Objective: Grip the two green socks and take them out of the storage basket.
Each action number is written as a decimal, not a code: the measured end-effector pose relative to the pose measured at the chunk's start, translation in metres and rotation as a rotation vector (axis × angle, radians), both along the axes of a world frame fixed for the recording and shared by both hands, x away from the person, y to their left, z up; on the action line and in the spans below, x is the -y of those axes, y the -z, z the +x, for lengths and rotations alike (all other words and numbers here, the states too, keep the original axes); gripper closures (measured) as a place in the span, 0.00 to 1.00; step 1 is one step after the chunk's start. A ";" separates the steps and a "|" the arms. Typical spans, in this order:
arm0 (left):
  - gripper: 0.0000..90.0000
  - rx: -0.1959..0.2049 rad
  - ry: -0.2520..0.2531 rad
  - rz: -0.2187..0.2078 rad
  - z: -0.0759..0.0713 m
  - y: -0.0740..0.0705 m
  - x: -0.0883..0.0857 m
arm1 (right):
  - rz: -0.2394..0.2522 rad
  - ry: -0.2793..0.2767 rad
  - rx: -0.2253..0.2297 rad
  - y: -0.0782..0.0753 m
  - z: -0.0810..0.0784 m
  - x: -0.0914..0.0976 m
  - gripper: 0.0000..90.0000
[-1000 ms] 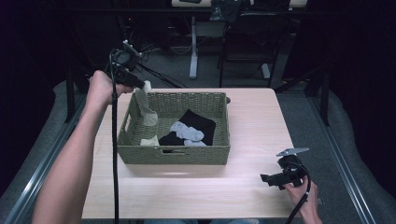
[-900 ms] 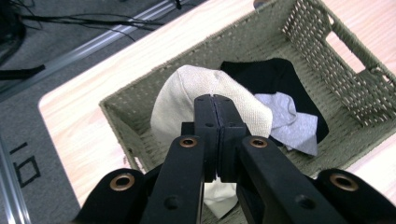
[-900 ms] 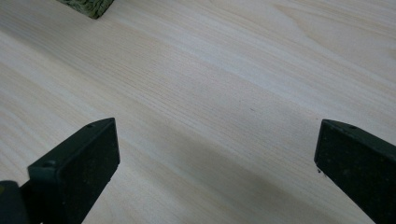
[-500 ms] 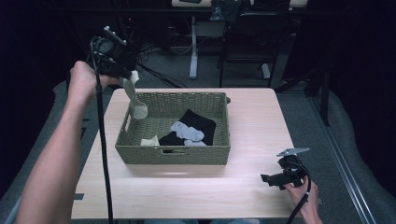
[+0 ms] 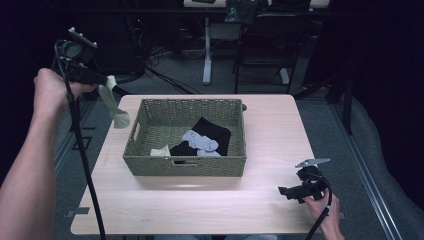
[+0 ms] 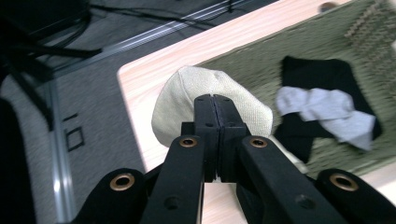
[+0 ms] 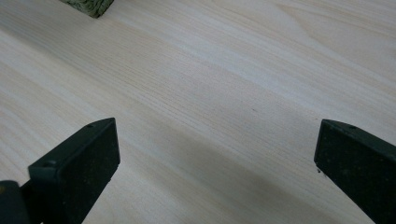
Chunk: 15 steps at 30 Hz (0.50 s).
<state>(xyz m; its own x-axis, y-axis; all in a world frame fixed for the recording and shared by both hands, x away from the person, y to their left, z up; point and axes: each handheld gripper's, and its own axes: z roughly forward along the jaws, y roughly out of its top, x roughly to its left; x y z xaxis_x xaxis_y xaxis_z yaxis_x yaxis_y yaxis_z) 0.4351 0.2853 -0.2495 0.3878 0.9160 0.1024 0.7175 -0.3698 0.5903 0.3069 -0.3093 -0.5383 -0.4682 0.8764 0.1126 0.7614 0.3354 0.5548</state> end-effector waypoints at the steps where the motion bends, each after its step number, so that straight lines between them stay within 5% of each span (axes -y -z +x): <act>1: 1.00 -0.003 -0.005 0.000 0.000 0.002 -0.004 | -0.003 0.001 -0.002 0.000 0.000 0.000 0.00; 15: 1.00 -0.059 -0.097 0.041 0.002 0.056 -0.044 | -0.001 0.000 0.002 0.000 0.000 0.000 0.00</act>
<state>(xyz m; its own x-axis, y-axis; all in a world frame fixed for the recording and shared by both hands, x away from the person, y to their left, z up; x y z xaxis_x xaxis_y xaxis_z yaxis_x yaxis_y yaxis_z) 0.4374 0.3295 -0.3054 0.3035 0.9453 0.1199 0.7841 -0.3193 0.5322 0.3073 -0.3094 -0.5380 -0.4686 0.8765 0.1107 0.7603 0.3363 0.5557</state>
